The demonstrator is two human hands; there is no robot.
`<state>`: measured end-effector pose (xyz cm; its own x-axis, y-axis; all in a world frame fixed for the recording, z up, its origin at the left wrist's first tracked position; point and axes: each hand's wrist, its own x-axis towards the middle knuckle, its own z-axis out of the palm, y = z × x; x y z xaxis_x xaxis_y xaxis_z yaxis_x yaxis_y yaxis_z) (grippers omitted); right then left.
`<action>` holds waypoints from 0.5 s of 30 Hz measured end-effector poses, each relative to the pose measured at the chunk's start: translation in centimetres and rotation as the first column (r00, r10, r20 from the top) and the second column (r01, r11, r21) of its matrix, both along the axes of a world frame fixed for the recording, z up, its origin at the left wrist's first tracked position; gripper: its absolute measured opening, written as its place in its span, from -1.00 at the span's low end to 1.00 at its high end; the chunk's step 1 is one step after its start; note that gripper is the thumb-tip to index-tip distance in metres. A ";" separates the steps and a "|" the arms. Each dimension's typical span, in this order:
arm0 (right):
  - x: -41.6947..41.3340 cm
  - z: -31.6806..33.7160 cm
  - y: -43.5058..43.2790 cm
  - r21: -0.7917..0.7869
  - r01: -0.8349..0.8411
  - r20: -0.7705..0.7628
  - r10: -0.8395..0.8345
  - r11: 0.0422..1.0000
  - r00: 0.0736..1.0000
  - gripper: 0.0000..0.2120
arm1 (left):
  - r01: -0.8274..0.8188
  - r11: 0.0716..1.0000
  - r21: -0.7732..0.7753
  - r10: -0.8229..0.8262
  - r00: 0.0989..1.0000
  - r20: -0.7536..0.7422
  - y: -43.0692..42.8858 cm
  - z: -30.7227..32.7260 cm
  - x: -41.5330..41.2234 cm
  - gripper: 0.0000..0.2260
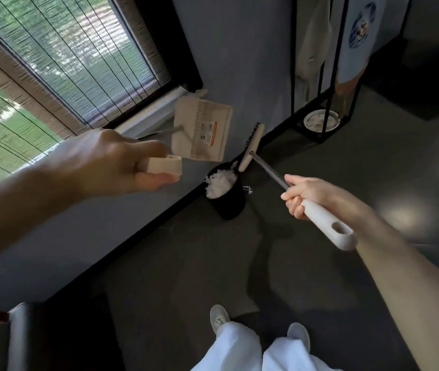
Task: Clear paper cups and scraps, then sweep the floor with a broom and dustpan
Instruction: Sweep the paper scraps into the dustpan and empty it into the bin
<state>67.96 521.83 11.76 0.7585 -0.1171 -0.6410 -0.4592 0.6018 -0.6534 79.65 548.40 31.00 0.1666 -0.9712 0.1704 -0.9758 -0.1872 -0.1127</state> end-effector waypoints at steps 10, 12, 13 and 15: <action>-1.7 -2.4 -3.5 -0.074 0.007 -0.161 -0.019 0.997 0.987 -0.35 | -0.668 0.676 -0.312 0.390 0.682 -0.619 -3.3 -2.4 -0.9 -0.53; -1.8 -3.6 -3.9 -0.059 -0.002 -0.197 -0.010 0.998 0.980 -0.33 | -0.727 0.635 -0.260 0.404 0.600 -0.690 -3.8 -3.8 -0.7 -0.53; -1.8 -4.3 -4.0 -0.059 -0.010 -0.218 -0.003 0.998 0.976 -0.32 | -0.751 0.618 -0.232 0.413 0.562 -0.717 -4.0 -4.6 -0.6 -0.52; -1.6 -5.7 -4.0 -0.063 -0.032 -0.256 0.015 0.998 0.967 -0.31 | -0.790 0.586 -0.180 0.415 0.483 -0.771 -4.1 -6.8 -0.4 -0.47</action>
<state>66.39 517.79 6.03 0.5742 -0.1494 -0.8050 -0.6293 0.5484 -0.5506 79.26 544.31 24.25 0.9120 -0.3815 0.1505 -0.3664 -0.5930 0.7170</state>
